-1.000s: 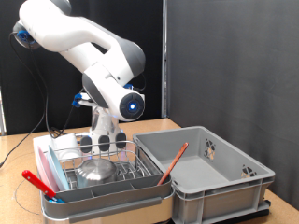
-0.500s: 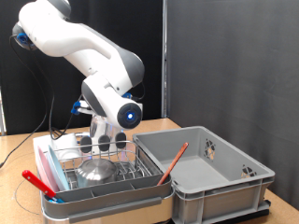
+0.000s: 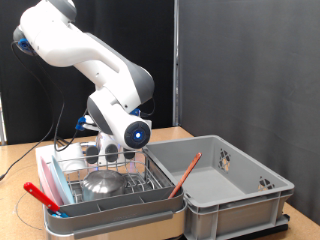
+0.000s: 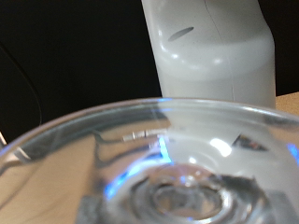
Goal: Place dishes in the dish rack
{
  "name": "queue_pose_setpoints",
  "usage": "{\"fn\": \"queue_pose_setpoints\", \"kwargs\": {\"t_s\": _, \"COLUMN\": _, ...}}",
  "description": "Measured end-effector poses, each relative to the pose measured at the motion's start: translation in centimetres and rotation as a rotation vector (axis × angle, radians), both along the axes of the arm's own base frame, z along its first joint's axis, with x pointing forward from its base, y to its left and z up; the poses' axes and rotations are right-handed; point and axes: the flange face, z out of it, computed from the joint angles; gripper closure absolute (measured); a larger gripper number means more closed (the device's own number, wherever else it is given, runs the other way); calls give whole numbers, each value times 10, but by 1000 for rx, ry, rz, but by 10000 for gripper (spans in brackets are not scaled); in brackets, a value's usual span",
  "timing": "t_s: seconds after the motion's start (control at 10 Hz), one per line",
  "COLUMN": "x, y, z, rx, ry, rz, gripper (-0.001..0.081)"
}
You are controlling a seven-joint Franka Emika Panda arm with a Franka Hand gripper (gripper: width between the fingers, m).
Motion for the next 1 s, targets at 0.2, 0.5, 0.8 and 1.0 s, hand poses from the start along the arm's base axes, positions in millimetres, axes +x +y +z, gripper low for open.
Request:
{"fn": "queue_pose_setpoints", "kwargs": {"t_s": 0.2, "x": 0, "y": -1, "z": -6, "rx": -6, "ry": 3, "rz": 1, "gripper": 694}}
{"fn": "queue_pose_setpoints", "kwargs": {"t_s": 0.5, "x": 3, "y": -2, "z": -9, "rx": -13, "ry": -17, "rz": -7, "gripper": 383}}
{"fn": "queue_pose_setpoints", "kwargs": {"t_s": 0.8, "x": 12, "y": -4, "z": -5, "rx": -39, "ry": -72, "rz": 10, "gripper": 74}}
{"fn": "queue_pose_setpoints", "kwargs": {"t_s": 1.0, "x": 28, "y": -5, "z": 12, "rx": -53, "ry": -142, "rz": 20, "gripper": 10}}
